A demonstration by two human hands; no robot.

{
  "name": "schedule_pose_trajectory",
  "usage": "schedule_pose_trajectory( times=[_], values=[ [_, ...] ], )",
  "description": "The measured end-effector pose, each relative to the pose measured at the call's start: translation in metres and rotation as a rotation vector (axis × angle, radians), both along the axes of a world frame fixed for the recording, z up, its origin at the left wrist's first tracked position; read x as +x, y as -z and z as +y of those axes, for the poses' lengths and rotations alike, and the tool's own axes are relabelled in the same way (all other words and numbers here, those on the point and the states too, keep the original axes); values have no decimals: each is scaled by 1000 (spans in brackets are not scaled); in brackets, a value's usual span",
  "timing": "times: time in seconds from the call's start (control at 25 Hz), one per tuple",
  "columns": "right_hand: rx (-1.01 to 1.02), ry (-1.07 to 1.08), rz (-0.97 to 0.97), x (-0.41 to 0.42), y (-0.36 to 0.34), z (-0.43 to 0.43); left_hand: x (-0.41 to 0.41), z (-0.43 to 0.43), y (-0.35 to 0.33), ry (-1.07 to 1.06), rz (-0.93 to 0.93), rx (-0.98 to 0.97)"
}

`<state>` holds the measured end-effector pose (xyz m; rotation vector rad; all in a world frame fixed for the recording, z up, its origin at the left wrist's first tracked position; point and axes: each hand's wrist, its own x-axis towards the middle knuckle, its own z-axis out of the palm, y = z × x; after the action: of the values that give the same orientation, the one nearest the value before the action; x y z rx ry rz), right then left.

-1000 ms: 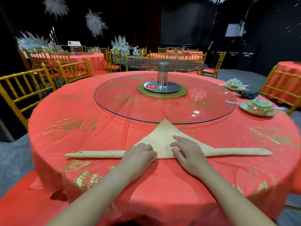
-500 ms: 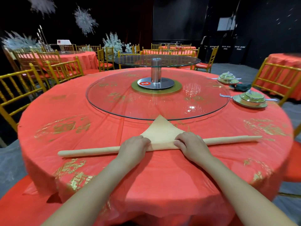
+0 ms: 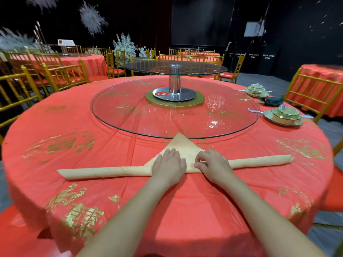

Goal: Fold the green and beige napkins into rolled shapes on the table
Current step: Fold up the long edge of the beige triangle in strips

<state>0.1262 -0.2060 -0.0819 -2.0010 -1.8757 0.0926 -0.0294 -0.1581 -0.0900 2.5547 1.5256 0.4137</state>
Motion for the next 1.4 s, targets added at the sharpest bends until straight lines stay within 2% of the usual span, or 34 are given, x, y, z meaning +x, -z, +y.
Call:
schedule_pose_trajectory(
  times=[0.2, 0.32, 0.4, 1.08, 1.4],
  values=[
    [-12, 83, 105, -11, -4, 18, 1, 3, 12, -25, 67, -35],
    [-146, 105, -134, -12, 9, 20, 1, 1, 9, -20, 69, -44],
    [-204, 114, -213, 0, 13, 16, 0, -1, 8, -19, 78, -65],
    [-246, 133, -198, 106, 11, 1, -3, 1, 9, -10, 131, -51],
    [-295, 285, -197, 152, 10, -5, -4, 0, 8, -17, 140, -67]
  ],
)
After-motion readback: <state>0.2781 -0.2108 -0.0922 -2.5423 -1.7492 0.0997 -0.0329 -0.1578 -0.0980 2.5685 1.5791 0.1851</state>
